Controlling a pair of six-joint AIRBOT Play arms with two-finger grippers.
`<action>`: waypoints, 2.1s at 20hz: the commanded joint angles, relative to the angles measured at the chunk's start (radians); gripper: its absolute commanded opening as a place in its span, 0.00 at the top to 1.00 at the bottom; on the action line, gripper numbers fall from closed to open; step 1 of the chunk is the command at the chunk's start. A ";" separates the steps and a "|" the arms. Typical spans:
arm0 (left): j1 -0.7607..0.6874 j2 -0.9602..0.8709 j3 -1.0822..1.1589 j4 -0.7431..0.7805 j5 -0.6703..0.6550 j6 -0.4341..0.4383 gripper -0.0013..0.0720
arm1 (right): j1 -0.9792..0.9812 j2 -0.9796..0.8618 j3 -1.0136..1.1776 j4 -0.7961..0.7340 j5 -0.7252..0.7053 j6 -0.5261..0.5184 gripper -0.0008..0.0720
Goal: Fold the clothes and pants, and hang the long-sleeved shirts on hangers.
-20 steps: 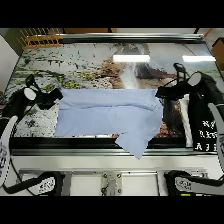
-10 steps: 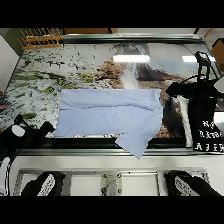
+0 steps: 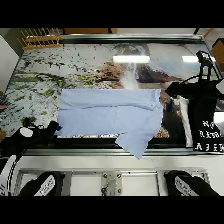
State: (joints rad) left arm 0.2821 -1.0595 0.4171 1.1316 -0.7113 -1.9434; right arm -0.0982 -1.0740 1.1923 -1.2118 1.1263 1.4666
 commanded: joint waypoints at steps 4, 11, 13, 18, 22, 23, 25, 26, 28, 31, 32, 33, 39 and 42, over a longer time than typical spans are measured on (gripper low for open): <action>-0.104 -0.130 0.172 0.005 -0.029 0.034 0.97 | -0.071 0.016 -0.070 -0.023 0.116 0.000 0.26; -0.136 -0.066 0.160 0.002 -0.031 0.104 0.97 | -0.188 0.045 -0.636 0.078 0.049 0.032 0.26; -0.134 -0.037 0.142 0.002 -0.011 0.104 0.97 | -0.164 0.038 -0.736 0.201 -0.029 -0.032 0.26; -0.135 -0.019 0.142 0.002 -0.011 0.104 0.98 | -0.013 -0.013 -0.789 0.333 -0.165 -0.077 0.27; -0.135 -0.019 0.142 0.002 -0.010 0.104 0.97 | 0.073 -0.028 -0.787 0.346 -0.203 -0.095 0.45; -0.135 -0.019 0.143 0.002 -0.010 0.104 0.97 | 0.076 -0.028 -0.785 0.346 -0.203 -0.116 0.58; -0.129 -0.018 0.145 0.003 -0.035 0.104 0.97 | 0.073 -0.020 -0.775 0.332 -0.201 -0.159 0.93; -0.117 -0.013 0.149 0.004 -0.062 0.105 0.97 | 0.070 -0.008 -0.759 0.306 -0.182 -0.158 0.96; -0.071 0.042 0.150 0.041 -0.123 0.118 0.98 | 0.050 0.043 -0.712 0.215 -0.078 -0.157 0.96; -0.009 0.181 0.145 0.160 -0.334 0.163 0.97 | 0.009 0.175 -0.679 0.051 0.128 -0.127 0.96; 0.000 0.226 0.137 0.161 -0.407 0.193 0.98 | -0.001 0.227 -0.679 0.005 0.194 -0.126 0.96; 0.005 0.272 0.129 0.152 -0.470 0.213 0.98 | -0.008 0.274 -0.677 -0.034 0.253 -0.114 0.96; 0.004 0.388 0.208 0.148 -0.549 0.218 0.98 | -0.006 0.290 -0.483 -0.113 0.322 -0.011 0.96; -0.014 0.275 0.294 0.149 -0.508 0.237 0.98 | -0.006 0.143 -0.325 -0.113 0.248 -0.011 0.96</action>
State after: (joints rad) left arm 0.2798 -0.7284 0.6453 1.2751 -1.2243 -1.7264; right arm -0.1036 -0.8371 0.7361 -1.2995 1.4097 1.4384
